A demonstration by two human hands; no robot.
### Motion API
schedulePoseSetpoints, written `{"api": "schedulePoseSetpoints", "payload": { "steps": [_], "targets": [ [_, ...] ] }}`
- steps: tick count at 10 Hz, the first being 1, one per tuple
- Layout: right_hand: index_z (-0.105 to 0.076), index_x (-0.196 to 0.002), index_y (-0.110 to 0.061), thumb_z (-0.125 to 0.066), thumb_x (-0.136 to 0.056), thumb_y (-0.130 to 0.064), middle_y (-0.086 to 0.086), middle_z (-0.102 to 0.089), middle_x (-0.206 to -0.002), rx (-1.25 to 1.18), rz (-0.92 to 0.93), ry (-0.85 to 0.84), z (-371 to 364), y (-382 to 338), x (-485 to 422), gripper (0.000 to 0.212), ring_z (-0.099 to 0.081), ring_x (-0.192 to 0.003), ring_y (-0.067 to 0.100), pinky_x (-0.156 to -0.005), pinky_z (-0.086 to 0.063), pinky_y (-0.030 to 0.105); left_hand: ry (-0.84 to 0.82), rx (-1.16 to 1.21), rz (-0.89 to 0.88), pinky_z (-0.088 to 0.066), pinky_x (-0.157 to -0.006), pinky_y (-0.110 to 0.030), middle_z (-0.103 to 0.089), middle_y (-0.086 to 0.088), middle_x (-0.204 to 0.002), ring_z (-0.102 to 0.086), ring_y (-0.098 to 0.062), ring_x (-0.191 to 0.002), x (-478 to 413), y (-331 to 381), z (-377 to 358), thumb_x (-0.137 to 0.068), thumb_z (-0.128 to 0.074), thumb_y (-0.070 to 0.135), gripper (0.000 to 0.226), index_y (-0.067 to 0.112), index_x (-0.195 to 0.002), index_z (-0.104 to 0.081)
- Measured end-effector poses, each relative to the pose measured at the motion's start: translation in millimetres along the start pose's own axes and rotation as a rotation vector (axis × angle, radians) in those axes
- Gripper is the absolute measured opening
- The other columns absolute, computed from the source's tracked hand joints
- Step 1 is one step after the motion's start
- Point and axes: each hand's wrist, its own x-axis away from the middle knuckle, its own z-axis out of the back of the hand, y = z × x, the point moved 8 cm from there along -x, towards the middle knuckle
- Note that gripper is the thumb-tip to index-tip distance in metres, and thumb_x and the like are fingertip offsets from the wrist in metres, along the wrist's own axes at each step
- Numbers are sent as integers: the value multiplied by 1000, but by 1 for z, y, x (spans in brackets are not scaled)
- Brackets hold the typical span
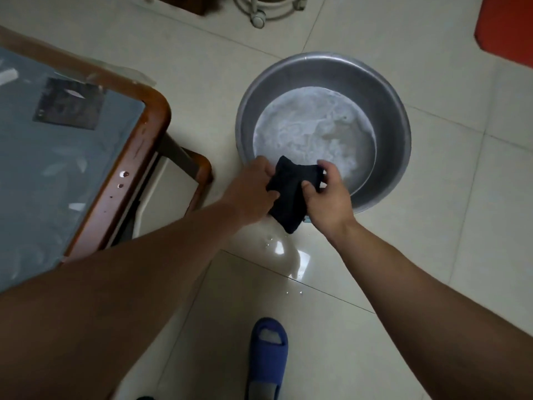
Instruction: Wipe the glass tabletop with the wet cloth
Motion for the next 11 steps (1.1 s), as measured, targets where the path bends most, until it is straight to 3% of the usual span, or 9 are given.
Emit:
{"api": "schedulePoseSetpoints", "payload": {
  "steps": [1, 3, 4, 5, 6, 8, 9, 10, 11],
  "targets": [
    [-60, -129, -16, -72, -85, -24, 10, -59, -126, 190, 90, -176, -16, 4, 8, 46, -61, -111, 23, -100, -51, 39, -42, -148, -23, -56, -83, -42, -61, 3, -98, -64, -20, -92, -2, 0, 0, -89, -71, 10, 39, 22, -110, -41],
    [-59, -131, -15, -83, -77, -15, -3, -43, -124, 300, 161, -107, -15, 11, 17, 59, -50, -120, 21, -105, -43, 25, -128, -337, -156, -48, -77, -34, -54, 13, -87, -63, -22, -93, -12, 11, -6, -90, -70, 10, 40, 27, -118, -46],
    [-53, -140, -15, -82, -75, -8, 3, -45, -124, 322, 262, -86, -17, 9, 23, 72, -47, -120, 22, -106, -43, 30, -186, -402, -185, -51, -94, -39, -66, 4, -120, -63, -23, -113, -12, 9, -9, -92, -68, 16, 52, 27, -139, -50],
    [-62, -130, -10, -88, -67, -11, 11, -55, -114, 466, 399, 6, -18, 6, 31, 68, -53, -108, 32, -94, -47, 40, -144, -546, -263, -48, -104, -40, -64, 0, -137, -61, -23, -123, -9, 12, -10, -93, -70, 29, 61, 31, -149, -45],
    [-66, -122, -15, -88, -66, -25, 10, -58, -111, 632, 416, 71, -16, 8, 25, 61, -52, -105, 33, -87, -38, 40, -97, -694, -310, -42, -104, -41, -58, -4, -136, -54, -25, -126, -10, 10, -13, -95, -65, 44, 61, 32, -150, -43],
    [-54, -136, -19, -73, -81, -32, 4, -58, -120, 776, 440, -26, -30, 12, 23, 60, -52, -113, 28, -98, -33, 39, -105, -879, -327, -36, -104, -43, -39, -8, -133, -41, -30, -126, -8, 6, -23, -91, -60, 57, 58, 30, -141, -49],
    [-50, -141, -23, -71, -83, -38, -1, -56, -127, 727, 379, -91, -27, 12, 21, 64, -48, -122, 25, -104, -27, 36, -110, -812, -273, -35, -104, -44, -36, -10, -139, -37, -31, -132, -9, 8, -23, -92, -60, 55, 65, 30, -149, -40],
    [-54, -135, -25, -72, -82, -41, -5, -58, -127, 595, 360, -73, -14, 1, 23, 58, -48, -122, 21, -105, -31, 37, -74, -577, -216, -40, -107, -45, -38, -9, -147, -40, -29, -136, -3, 6, -10, -91, -66, 50, 78, 27, -155, -28],
    [-61, -126, -20, -74, -85, -31, -3, -62, -116, 453, 349, 8, 9, -10, 34, 45, -53, -110, 19, -97, -43, 34, -61, -307, -116, -49, -106, -47, -43, -9, -151, -49, -27, -135, 13, -3, 3, -93, -69, 44, 76, 24, -155, -31]
  ]
}}
